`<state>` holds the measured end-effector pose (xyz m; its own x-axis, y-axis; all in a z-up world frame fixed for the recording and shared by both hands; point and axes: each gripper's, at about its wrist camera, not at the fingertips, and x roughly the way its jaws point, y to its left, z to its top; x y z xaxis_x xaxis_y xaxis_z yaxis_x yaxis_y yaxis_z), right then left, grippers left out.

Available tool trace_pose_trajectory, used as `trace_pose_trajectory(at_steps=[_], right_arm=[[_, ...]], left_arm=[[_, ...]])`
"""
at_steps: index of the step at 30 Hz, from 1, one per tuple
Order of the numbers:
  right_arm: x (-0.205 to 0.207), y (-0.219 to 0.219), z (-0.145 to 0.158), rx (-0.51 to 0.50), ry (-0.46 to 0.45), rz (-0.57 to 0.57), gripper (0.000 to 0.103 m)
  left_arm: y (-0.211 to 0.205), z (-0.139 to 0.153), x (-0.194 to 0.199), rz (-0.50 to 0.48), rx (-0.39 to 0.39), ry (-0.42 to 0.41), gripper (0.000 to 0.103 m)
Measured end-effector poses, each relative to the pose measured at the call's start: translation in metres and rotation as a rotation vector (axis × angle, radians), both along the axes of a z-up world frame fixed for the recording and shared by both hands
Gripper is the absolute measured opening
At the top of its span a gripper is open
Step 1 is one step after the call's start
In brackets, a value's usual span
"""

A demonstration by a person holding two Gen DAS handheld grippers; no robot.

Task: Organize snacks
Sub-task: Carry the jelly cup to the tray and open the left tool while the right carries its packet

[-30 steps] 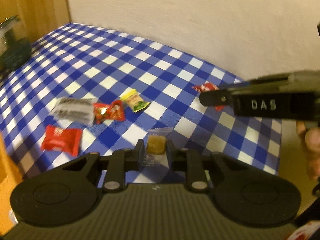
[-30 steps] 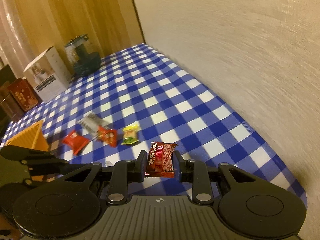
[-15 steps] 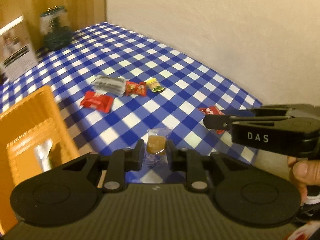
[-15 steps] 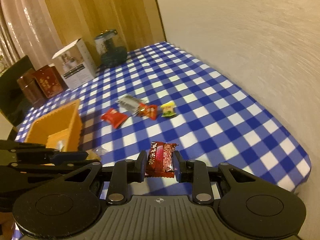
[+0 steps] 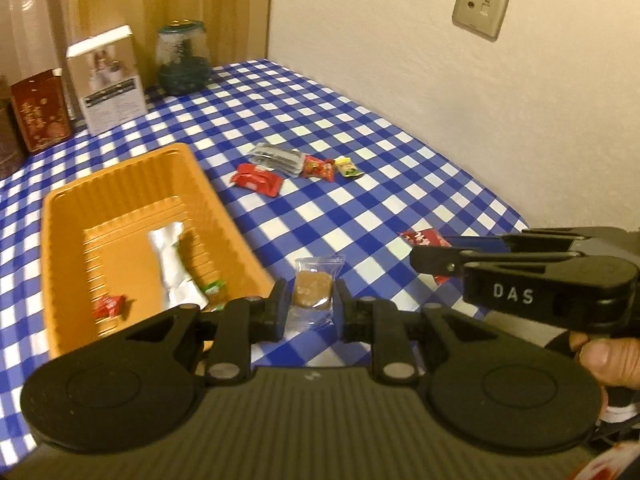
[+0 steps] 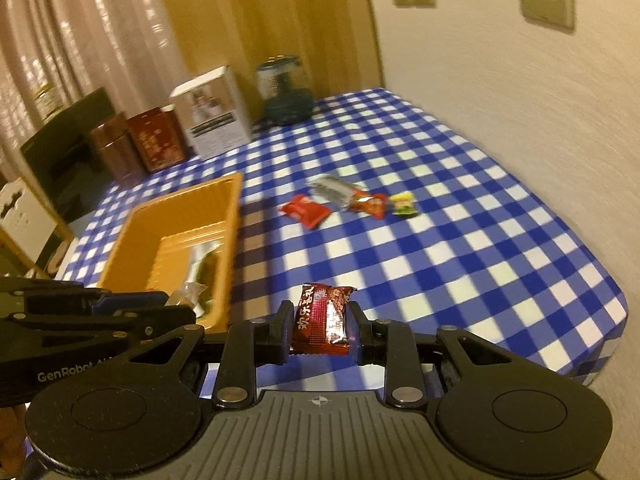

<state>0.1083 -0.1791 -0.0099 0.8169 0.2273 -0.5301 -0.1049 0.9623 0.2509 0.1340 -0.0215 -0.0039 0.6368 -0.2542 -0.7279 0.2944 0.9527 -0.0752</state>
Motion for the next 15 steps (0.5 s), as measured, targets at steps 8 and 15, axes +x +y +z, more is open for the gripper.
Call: trace_pose_trajectory(at_steps=[8, 15], right_arm=[[-0.008, 0.039, 0.012, -0.025, -0.029, 0.075, 0.028], [-0.006, 0.069, 0.018, -0.036, -0.040, 0.131, 0.028]], left_arm=[[0.027, 0.010, -0.026, 0.048, 0.022, -0.023, 0.021], [0.059, 0.016, -0.034, 0.113, 0.039, -0.037, 0.021]])
